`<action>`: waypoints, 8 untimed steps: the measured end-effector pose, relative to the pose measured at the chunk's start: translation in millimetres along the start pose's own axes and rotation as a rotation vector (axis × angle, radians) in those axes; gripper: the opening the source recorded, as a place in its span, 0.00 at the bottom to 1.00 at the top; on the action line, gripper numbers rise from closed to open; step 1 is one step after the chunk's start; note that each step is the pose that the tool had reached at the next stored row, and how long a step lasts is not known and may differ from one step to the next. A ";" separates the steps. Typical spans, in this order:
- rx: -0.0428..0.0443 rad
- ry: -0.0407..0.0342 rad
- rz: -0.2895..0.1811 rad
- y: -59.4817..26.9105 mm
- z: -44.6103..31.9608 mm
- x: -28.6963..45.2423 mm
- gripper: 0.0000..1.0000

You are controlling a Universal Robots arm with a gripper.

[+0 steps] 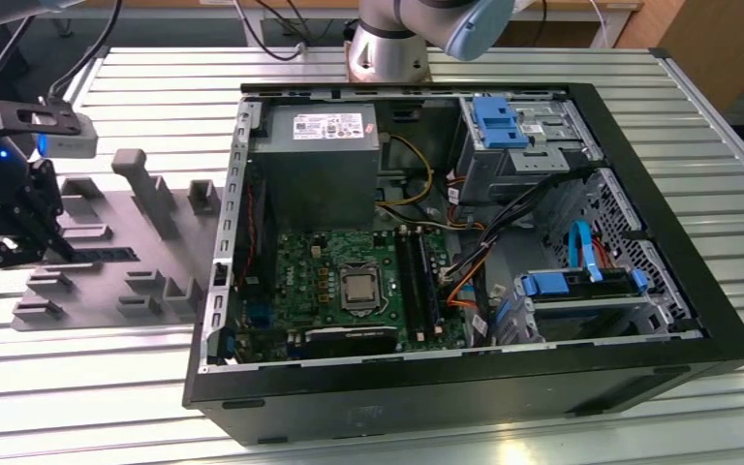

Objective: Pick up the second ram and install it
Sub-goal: 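Pick up the second ram and move it above second insertion slot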

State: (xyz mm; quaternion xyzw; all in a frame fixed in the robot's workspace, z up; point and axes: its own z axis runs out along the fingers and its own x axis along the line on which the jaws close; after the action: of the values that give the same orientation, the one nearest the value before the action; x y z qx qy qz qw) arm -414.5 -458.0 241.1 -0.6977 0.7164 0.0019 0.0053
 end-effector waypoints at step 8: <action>-0.0004 0.0014 0.008 0.0 -0.7 -0.1 0.14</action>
State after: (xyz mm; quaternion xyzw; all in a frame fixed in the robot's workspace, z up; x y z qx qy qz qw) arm -414.5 -458.0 241.9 -0.6949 0.7191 0.0016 0.0047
